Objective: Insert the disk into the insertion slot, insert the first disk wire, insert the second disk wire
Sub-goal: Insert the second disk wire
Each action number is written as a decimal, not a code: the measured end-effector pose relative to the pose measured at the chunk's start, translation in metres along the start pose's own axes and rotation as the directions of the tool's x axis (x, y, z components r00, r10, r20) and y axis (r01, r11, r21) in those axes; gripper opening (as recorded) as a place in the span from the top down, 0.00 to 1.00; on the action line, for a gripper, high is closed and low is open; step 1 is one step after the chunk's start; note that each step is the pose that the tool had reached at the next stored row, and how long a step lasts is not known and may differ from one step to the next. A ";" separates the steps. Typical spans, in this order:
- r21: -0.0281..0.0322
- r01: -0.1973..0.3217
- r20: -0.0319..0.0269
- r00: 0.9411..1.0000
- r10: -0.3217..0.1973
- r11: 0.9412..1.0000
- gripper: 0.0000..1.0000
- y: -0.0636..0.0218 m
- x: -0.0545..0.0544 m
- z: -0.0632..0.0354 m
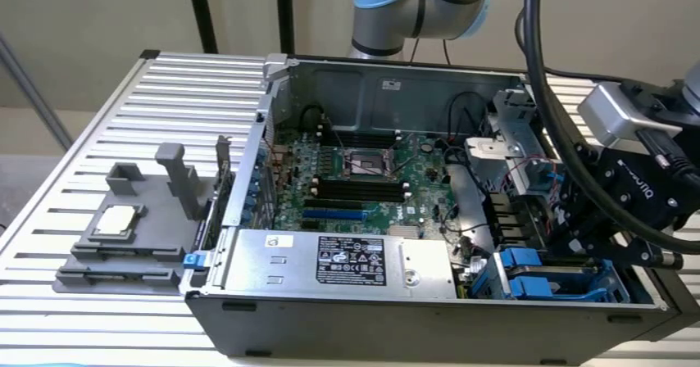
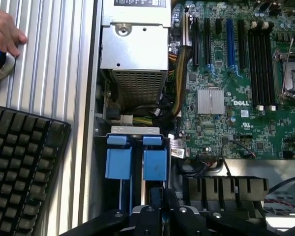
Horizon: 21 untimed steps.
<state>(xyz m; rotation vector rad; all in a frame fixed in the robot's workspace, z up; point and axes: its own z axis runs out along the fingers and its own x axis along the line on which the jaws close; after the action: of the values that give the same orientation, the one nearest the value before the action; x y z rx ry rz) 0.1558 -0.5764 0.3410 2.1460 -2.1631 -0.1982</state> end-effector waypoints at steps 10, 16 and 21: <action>0.000 0.004 0.000 1.000 -0.004 1.000 0.84 -0.0010 0.001 0.0040; 0.000 0.005 0.001 1.000 -0.005 1.000 0.82 -0.0008 0.001 0.0021; 0.000 0.006 0.000 1.000 -0.006 1.000 0.76 0.0080 0.000 -0.0150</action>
<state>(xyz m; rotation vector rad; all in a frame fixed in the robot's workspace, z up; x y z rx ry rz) 0.1502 -0.5769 0.3570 2.1524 -2.1573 -0.1990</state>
